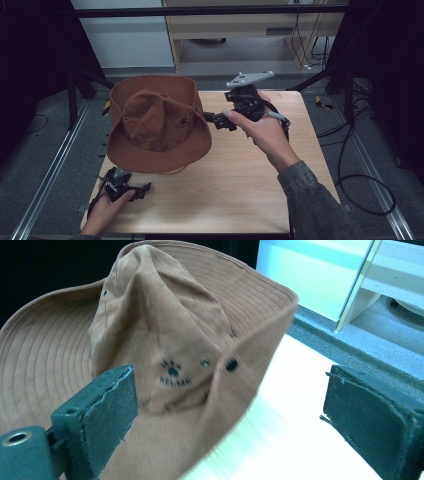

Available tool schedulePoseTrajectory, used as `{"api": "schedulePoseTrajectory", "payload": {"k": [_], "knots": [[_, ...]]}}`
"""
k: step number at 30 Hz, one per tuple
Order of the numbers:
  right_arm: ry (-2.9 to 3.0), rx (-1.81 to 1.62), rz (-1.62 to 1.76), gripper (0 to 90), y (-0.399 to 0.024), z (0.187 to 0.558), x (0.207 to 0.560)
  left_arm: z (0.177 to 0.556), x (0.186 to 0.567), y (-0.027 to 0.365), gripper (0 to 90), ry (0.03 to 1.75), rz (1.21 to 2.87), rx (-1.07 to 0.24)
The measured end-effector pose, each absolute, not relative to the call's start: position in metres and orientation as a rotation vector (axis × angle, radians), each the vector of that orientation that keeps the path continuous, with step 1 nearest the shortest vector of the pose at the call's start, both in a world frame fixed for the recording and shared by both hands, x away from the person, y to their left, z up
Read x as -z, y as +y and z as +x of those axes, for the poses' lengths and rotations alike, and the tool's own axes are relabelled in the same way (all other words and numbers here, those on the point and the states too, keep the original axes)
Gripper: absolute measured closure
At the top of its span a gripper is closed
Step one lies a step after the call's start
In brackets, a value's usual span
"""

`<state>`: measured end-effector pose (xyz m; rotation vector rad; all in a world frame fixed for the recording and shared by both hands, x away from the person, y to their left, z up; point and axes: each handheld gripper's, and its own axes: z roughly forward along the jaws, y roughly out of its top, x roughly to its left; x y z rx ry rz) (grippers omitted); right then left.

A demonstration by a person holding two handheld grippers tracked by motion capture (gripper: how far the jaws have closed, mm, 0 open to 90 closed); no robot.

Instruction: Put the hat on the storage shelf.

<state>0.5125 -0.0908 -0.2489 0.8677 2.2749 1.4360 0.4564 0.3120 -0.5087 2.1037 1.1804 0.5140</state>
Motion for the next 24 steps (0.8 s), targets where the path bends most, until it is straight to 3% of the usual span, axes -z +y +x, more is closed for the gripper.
{"api": "schedulePoseTrajectory", "payload": {"k": [7, 12, 24], "knots": [[2.263, -1.417, 0.901, 7.5, -0.123, 0.503, 0.264, 0.456, 0.508, 0.312, 0.0, 1.175, 2.114, -0.513], [2.280, -1.342, 0.915, 13.5, -0.148, 0.494, 0.292, 0.456, 0.508, 0.312, 0.0, 1.175, 2.115, -0.517], [2.287, -1.216, 1.002, 13.4, -0.181, 0.486, 0.374, 0.456, 0.508, 0.312, 0.0, 1.176, 2.113, -0.515]]}}
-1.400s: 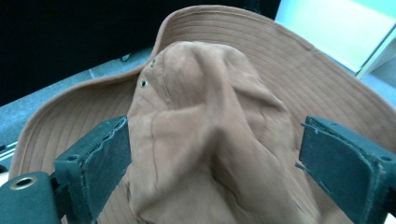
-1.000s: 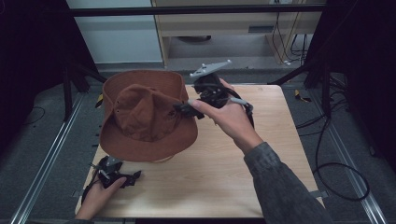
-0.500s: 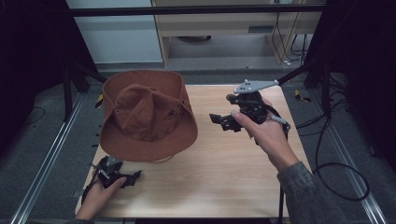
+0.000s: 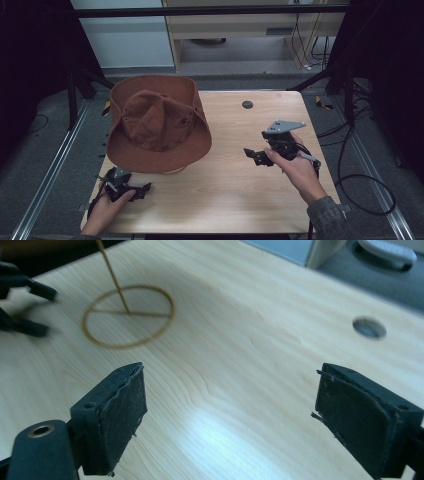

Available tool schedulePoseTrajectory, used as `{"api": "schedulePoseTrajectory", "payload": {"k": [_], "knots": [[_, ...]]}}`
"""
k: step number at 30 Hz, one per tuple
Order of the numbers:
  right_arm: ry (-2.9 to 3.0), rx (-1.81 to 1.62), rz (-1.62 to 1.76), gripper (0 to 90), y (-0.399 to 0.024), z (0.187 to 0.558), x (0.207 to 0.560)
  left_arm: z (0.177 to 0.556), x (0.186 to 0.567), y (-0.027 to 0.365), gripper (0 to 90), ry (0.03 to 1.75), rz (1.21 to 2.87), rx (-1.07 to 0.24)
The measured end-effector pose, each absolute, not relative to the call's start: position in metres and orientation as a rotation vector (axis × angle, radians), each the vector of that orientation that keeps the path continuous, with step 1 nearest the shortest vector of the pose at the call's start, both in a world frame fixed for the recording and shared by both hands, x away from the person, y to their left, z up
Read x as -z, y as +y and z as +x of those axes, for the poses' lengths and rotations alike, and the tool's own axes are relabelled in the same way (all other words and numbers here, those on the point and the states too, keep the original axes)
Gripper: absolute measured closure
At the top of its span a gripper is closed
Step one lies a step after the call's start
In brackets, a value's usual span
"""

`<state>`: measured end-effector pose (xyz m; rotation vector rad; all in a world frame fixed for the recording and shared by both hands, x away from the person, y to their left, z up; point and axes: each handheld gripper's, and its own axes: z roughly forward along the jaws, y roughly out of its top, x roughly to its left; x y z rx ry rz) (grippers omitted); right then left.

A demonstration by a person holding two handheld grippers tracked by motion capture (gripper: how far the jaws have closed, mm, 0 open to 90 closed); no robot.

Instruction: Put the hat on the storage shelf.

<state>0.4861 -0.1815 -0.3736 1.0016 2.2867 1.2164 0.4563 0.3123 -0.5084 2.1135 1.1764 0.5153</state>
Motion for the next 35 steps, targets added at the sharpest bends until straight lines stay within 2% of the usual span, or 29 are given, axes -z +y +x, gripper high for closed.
{"api": "schedulePoseTrajectory", "payload": {"k": [18, 30, 35], "knots": [[2.221, -1.091, 1.285, 13.8, -0.223, 0.484, 0.479, 0.456, 0.508, 0.312, 0.0, 1.178, 2.114, -0.516], [2.199, -0.946, 1.309, 9.2, -0.219, 0.486, 0.510, 0.456, 0.508, 0.312, 0.0, 1.180, 2.115, -0.516], [2.176, -0.958, 1.321, 8.7, -0.221, 0.485, 0.511, 0.456, 0.508, 0.312, 0.0, 1.177, 2.114, -0.516]]}}
